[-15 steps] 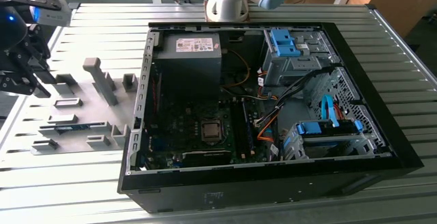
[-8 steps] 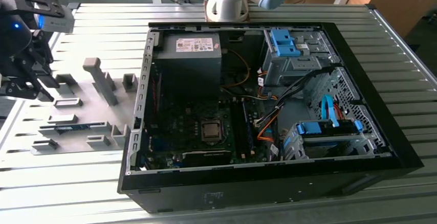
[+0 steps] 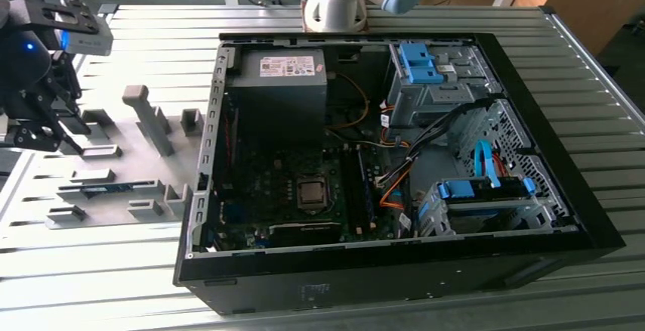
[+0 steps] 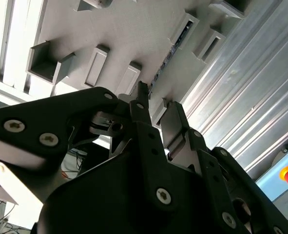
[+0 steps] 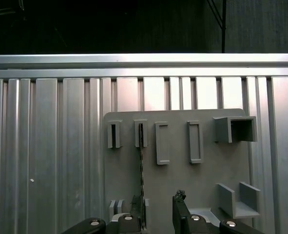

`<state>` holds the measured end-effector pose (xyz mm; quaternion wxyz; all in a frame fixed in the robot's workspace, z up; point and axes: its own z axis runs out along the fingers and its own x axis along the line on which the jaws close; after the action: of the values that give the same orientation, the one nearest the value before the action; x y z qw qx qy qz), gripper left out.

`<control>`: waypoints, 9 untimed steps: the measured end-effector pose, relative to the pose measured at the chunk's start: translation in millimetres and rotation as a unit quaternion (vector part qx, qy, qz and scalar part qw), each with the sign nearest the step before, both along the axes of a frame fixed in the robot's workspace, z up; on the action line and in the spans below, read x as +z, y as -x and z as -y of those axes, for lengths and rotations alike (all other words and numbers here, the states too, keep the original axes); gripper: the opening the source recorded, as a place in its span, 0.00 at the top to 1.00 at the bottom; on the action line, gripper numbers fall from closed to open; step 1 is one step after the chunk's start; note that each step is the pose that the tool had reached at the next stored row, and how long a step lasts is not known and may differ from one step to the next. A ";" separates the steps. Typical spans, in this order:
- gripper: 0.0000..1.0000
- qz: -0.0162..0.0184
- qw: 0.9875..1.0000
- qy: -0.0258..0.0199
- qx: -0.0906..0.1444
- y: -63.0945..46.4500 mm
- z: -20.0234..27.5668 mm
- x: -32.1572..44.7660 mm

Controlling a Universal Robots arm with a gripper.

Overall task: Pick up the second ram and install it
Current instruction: 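Pick up the second ram and move it above second insertion slot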

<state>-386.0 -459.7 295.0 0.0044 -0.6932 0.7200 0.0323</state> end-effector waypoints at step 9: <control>0.62 0.000 1.000 0.000 0.000 0.0 0.0 -2.3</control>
<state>-386.0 -459.7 292.7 0.0044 -0.6932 0.7200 0.0323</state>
